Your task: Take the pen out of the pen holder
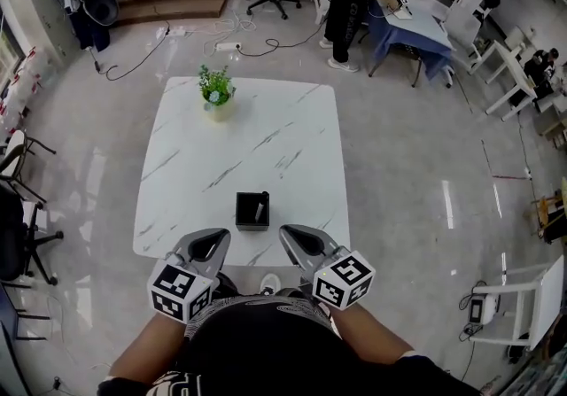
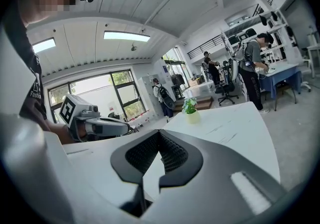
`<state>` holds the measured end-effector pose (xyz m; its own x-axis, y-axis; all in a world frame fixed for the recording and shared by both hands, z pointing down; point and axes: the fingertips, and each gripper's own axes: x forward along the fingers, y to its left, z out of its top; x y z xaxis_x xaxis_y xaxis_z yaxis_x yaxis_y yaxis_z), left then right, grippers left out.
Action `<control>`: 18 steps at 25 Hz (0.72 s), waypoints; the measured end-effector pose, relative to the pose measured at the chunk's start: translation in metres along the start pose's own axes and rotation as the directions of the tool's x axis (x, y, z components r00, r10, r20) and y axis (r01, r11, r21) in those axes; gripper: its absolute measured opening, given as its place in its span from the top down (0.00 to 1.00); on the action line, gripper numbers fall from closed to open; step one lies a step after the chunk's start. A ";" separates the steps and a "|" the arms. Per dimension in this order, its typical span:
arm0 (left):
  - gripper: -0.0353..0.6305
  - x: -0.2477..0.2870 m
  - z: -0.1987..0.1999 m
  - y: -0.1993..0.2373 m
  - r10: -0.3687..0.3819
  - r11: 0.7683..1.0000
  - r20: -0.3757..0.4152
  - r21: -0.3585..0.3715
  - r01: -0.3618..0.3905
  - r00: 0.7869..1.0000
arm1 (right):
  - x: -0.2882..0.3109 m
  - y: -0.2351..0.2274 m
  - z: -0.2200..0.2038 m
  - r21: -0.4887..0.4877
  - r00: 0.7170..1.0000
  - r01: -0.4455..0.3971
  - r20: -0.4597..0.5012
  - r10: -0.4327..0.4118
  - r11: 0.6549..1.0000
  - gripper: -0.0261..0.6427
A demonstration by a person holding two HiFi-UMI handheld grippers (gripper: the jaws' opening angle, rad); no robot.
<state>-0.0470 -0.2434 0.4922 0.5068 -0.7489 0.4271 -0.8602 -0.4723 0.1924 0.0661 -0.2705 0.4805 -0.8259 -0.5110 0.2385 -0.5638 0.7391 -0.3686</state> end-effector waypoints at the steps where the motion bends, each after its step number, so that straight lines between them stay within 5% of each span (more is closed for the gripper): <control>1: 0.86 0.001 0.000 0.003 -0.013 1.000 -0.006 0.004 0.013 1.000 | 0.002 0.000 0.001 0.001 1.000 0.016 0.004 -0.016 1.000 0.97; 18: 0.86 -0.010 0.008 0.047 -0.119 0.991 -0.014 0.056 0.120 0.993 | 0.023 0.002 0.000 -0.045 0.981 0.190 -0.032 -0.191 0.981 0.97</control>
<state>-0.0921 -0.2624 0.4898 0.6047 -0.6808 0.4134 -0.7887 -0.5840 0.1919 0.0458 -0.2809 0.4847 -0.7028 -0.6286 0.3331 -0.7101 0.6479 -0.2755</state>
